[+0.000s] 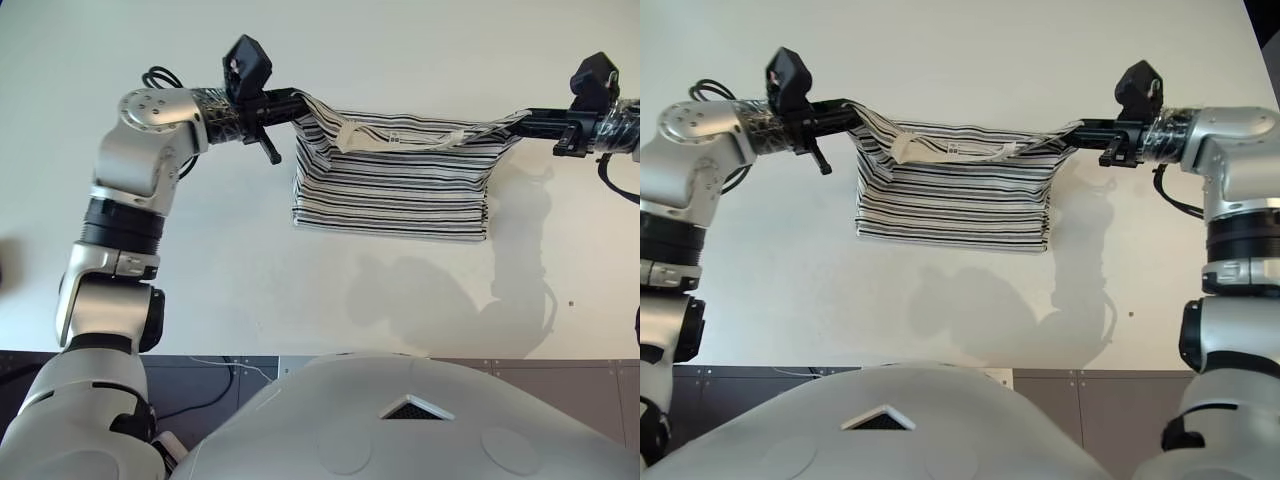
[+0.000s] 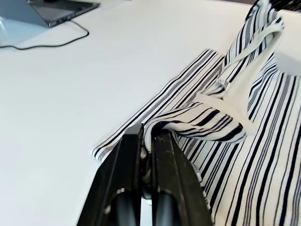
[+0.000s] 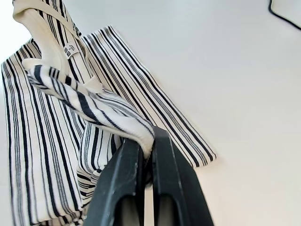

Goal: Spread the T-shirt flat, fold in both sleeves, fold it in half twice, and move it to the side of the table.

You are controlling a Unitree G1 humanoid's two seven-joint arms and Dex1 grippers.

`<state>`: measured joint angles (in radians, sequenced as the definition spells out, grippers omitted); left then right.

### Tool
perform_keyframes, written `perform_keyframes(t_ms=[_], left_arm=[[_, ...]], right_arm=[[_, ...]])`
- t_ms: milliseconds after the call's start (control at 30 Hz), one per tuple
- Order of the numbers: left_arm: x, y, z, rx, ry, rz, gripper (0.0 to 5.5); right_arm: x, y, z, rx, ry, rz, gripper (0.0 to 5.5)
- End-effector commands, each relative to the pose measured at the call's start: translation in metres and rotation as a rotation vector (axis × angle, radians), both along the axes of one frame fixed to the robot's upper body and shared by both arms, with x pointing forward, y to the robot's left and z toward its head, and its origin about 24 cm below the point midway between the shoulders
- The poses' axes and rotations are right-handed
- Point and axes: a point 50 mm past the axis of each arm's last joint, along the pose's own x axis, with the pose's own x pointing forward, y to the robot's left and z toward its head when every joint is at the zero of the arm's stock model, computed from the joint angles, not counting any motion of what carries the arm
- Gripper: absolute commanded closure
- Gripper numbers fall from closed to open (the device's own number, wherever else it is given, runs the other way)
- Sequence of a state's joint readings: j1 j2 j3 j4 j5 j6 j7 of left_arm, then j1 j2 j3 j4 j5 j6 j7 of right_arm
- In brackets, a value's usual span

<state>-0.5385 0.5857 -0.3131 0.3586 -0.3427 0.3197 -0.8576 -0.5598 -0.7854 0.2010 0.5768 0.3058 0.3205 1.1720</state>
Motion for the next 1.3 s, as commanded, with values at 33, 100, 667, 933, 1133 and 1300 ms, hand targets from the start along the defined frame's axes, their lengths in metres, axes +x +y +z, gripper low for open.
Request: perform_keyframes(t_ms=[33,100,667,933,1133,1300], left_arm=[[0.015,-0.01,-0.029,0.094,0.002,0.04,4.87],[0.023,-0.014,-0.03,0.068,-0.024,0.07,4.51],[0.046,-0.011,-0.028,0.019,-0.132,0.259,2.27],[0.041,-0.015,0.005,0.148,-0.446,0.053,2.27],[-0.011,-0.055,0.029,0.075,-0.536,-0.251,2.27],[-0.09,-0.042,-0.001,0.298,-0.394,-0.583,2.27]], right_arm=[[0.012,0.011,-0.021,-0.038,0.002,-0.063,5.07],[0.015,0.013,-0.026,-0.009,0.003,-0.107,4.62],[0.02,0.01,-0.042,0.099,-0.02,-0.424,2.1],[0.019,0.023,-0.017,-0.051,-0.302,-0.23,2.1],[0.013,0.041,-0.042,-0.4,-0.434,0.118,2.1],[0.0,0.029,-0.052,-0.679,-0.477,0.461,2.1]])
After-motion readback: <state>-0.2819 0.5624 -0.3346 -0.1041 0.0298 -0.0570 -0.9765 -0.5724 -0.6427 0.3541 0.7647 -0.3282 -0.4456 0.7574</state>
